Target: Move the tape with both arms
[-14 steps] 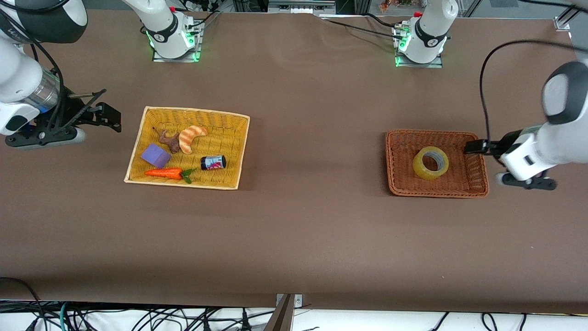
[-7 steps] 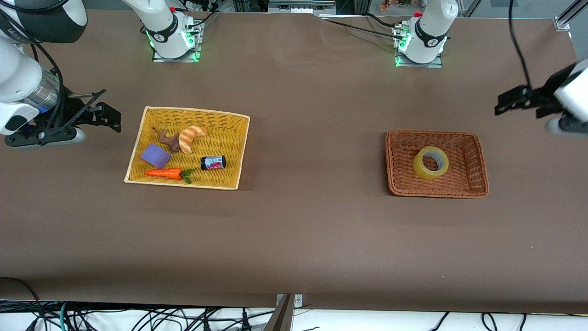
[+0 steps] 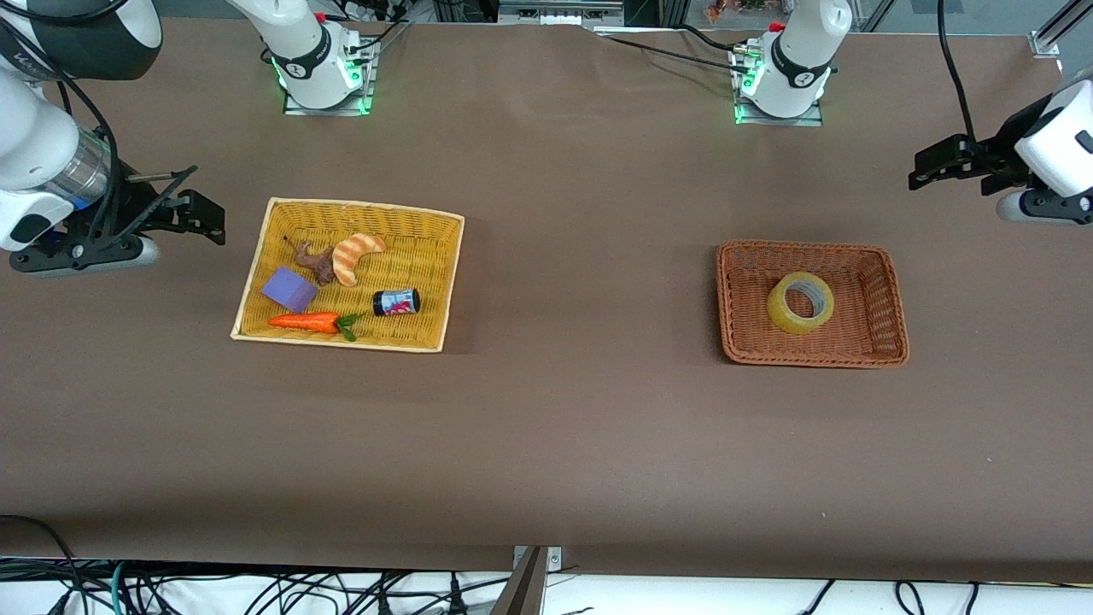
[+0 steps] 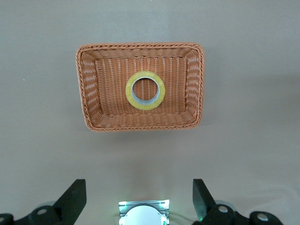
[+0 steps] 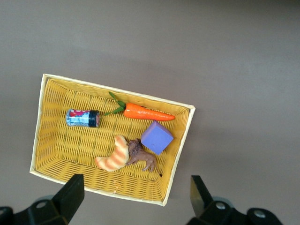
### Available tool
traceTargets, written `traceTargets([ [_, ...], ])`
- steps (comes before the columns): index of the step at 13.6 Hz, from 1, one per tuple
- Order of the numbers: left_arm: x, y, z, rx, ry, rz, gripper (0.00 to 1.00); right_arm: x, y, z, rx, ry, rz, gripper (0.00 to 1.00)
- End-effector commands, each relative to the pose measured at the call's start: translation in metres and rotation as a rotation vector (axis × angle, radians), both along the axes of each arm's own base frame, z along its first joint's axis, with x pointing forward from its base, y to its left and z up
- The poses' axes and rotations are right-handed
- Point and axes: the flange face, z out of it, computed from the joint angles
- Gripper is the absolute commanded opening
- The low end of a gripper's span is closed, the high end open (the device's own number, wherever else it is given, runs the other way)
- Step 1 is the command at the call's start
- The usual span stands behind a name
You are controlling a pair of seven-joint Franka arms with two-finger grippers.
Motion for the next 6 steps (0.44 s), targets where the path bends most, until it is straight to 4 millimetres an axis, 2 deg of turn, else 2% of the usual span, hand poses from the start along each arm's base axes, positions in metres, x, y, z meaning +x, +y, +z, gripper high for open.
traceTargets([
  [1, -0.0066, -0.0023, -0.0002, -0.008, -0.011, 0.002, 1.0, -0.0036, -0.002, 0.0084, -0.01, 0.0, -0.015, 1.0],
  [6, -0.0069, -0.0027, 0.0003, -0.01, -0.01, 0.006, 1.0, -0.0038, -0.0002, 0.0084, -0.01, 0.0, -0.011, 1.0],
])
